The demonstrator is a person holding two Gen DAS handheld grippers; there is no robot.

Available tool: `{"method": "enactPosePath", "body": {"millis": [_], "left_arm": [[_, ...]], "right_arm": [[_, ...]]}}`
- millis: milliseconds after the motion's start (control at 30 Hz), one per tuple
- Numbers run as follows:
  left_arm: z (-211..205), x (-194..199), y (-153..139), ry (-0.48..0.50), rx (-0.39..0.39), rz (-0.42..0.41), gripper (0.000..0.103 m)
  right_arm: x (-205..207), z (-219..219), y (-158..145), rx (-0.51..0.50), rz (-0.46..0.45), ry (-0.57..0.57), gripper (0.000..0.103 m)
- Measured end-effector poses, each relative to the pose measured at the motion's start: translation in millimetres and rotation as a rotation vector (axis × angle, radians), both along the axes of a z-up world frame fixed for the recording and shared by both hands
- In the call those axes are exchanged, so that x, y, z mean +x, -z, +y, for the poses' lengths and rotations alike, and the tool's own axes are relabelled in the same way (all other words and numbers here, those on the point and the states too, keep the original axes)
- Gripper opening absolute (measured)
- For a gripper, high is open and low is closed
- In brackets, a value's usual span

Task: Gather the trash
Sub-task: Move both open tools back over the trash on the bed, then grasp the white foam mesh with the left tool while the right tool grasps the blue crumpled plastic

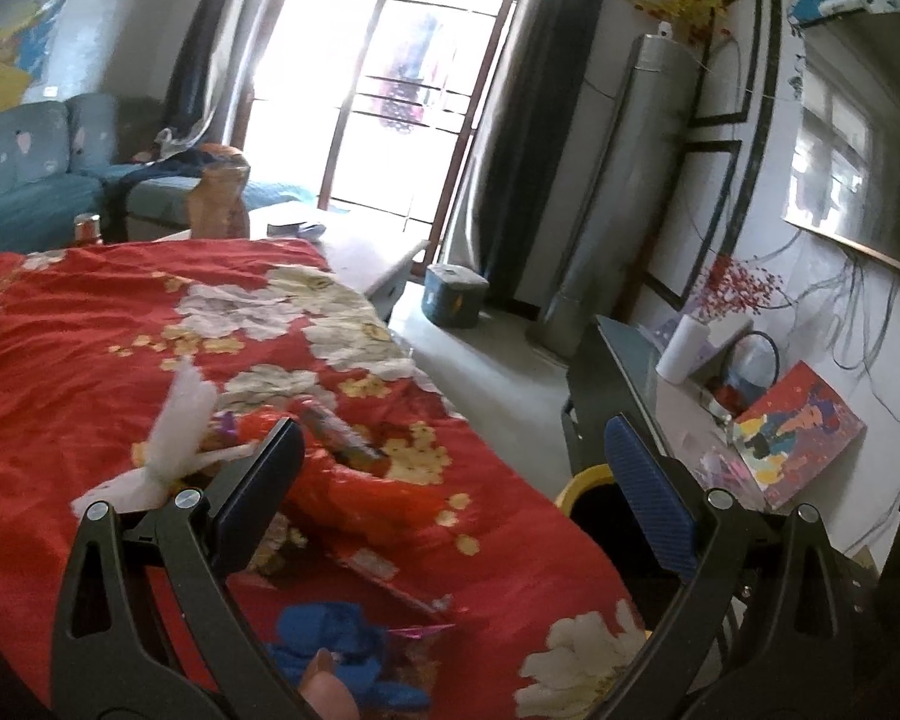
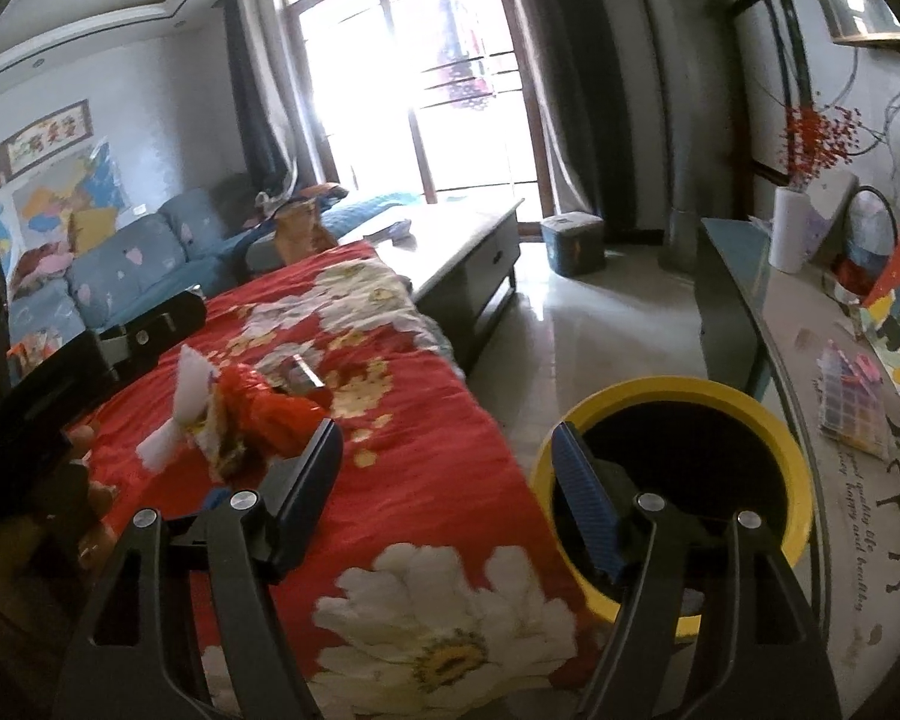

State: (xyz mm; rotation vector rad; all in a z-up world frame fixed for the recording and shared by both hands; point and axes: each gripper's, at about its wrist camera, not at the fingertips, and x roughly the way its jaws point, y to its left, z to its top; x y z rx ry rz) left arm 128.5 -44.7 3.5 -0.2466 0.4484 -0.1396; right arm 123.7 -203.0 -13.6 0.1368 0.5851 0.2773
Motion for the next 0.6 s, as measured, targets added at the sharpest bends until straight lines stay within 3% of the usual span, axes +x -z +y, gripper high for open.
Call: {"method": "enactPosePath", "body": {"millis": [600], "left_arm": [[91.2, -13.7, 2.5, -0.178, 0.031, 0.024, 0.092]], "right_arm": [[-3.8, 76.2, 13.1, -0.036, 0.053, -0.191, 0.07]]}}
